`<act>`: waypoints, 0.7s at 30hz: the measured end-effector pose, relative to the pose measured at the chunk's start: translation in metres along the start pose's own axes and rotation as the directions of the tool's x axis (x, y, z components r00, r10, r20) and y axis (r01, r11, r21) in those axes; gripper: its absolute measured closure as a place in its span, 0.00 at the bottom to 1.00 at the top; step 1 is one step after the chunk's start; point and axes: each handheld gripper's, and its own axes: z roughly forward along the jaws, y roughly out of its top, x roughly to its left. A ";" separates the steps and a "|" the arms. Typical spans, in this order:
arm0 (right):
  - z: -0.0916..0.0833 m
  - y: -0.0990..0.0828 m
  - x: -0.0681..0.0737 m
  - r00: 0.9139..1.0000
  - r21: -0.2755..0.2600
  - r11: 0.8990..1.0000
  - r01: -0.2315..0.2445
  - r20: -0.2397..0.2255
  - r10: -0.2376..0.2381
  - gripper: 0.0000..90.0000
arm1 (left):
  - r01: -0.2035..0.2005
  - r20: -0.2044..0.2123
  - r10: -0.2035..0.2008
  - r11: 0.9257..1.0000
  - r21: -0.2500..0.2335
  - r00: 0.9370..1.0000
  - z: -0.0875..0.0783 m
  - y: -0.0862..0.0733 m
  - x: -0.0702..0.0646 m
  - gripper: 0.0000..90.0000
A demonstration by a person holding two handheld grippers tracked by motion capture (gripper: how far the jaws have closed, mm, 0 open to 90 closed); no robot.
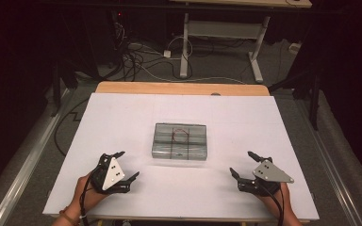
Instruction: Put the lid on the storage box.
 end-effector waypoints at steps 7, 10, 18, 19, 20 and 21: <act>-0.003 -0.005 0.003 1.000 0.012 1.000 -0.015 -0.011 0.015 0.20 | 0.034 -0.002 -0.034 0.999 0.018 0.999 -0.010 -0.012 0.001 0.18; -0.005 -0.007 0.005 1.000 0.003 1.000 -0.009 -0.010 0.009 0.20 | 0.058 -0.002 -0.058 0.998 0.009 0.998 -0.011 -0.015 0.001 0.18; -0.007 -0.005 0.005 1.000 -0.022 1.000 -0.017 0.002 0.017 0.20 | 0.069 -0.007 -0.069 0.998 -0.014 0.998 -0.014 -0.016 0.003 0.18; -0.007 -0.005 0.005 1.000 -0.022 1.000 -0.019 0.002 0.019 0.20 | 0.077 -0.006 -0.077 0.997 -0.021 0.997 -0.015 -0.017 0.003 0.18; -0.007 -0.005 0.006 1.000 -0.017 1.000 -0.016 0.000 0.016 0.20 | 0.083 -0.007 -0.083 0.996 -0.023 0.997 -0.015 -0.017 0.004 0.18; -0.007 -0.006 0.007 1.000 -0.014 1.000 -0.014 -0.001 0.014 0.20 | 0.087 -0.006 -0.087 0.996 -0.024 0.996 -0.015 -0.018 0.004 0.18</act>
